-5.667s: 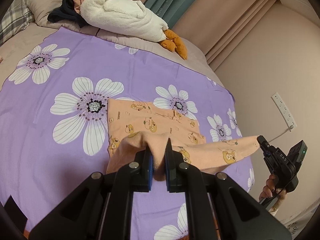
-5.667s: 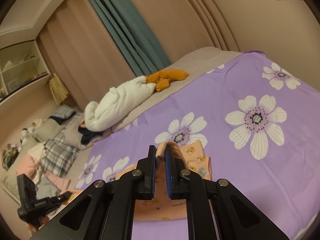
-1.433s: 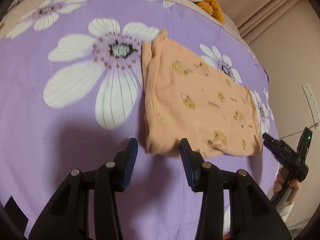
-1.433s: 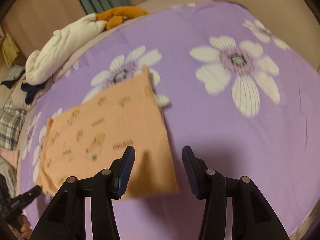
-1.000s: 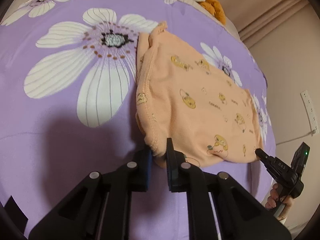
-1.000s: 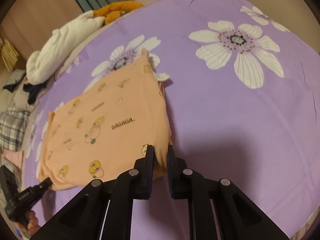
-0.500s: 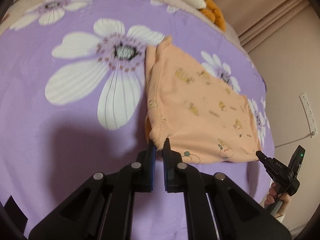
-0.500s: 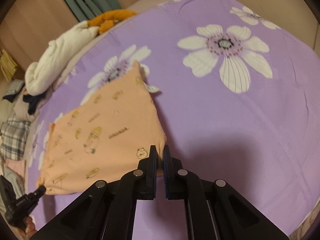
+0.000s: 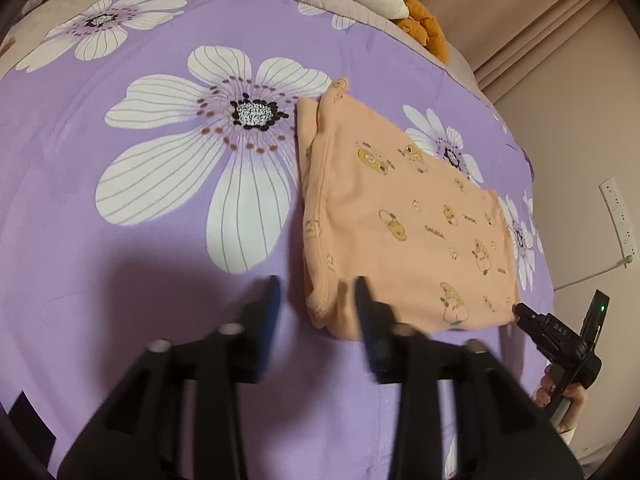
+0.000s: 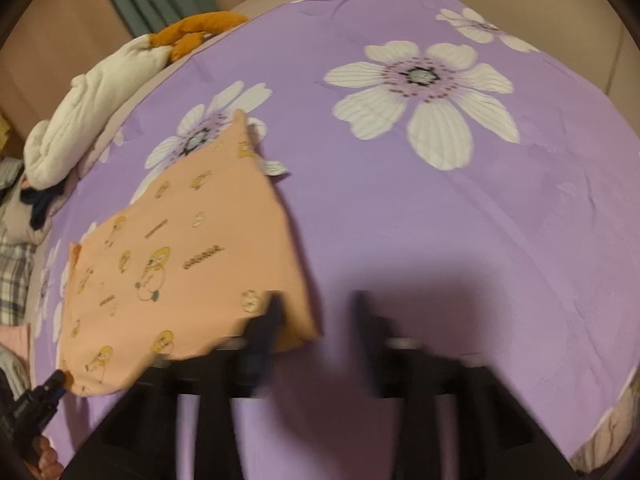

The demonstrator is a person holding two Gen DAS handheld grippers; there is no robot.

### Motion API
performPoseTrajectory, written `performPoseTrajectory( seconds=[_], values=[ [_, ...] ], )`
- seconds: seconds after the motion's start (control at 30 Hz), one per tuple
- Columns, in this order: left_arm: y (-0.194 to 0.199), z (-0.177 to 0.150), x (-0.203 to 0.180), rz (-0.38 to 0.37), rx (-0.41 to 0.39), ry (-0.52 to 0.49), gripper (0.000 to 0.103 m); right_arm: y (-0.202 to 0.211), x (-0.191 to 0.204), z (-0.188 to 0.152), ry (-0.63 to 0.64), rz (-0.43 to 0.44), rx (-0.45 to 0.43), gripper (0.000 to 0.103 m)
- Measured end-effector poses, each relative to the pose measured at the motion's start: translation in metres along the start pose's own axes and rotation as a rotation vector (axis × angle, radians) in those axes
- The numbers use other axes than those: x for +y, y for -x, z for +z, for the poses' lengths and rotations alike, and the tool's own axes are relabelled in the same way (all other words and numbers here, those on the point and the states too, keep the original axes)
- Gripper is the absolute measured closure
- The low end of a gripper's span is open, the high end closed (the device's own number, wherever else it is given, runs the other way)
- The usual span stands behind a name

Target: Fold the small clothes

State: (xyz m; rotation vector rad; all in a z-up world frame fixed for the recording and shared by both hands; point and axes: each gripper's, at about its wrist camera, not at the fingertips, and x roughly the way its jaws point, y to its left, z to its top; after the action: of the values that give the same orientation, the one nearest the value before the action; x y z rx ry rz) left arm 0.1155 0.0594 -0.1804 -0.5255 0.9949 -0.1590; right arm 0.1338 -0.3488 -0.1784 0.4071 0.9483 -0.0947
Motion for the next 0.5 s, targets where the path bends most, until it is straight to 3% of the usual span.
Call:
performPoseTrajectory(
  seconds=[0.2, 0.4, 0.47, 0.5],
  values=[
    [-0.014, 0.001, -0.004, -0.039, 0.028, 0.011, 0.044, 0.005, -0.005, -0.007, -0.031, 0.058, 0.008, 0.046],
    [-0.036, 0.003, -0.016, -0.062, 0.049, -0.002, 0.046, -0.012, 0.013, -0.016, -0.021, 0.138, 0.037, 0.046],
    [-0.042, 0.006, -0.018, -0.074, 0.051, 0.009, 0.05, -0.019, 0.019, -0.015, -0.02, 0.166, 0.028, 0.047],
    [-0.045, 0.007, -0.019, -0.071, 0.05, 0.014, 0.057, -0.022, 0.022, -0.013, -0.019, 0.176, 0.025, 0.047]
  ],
)
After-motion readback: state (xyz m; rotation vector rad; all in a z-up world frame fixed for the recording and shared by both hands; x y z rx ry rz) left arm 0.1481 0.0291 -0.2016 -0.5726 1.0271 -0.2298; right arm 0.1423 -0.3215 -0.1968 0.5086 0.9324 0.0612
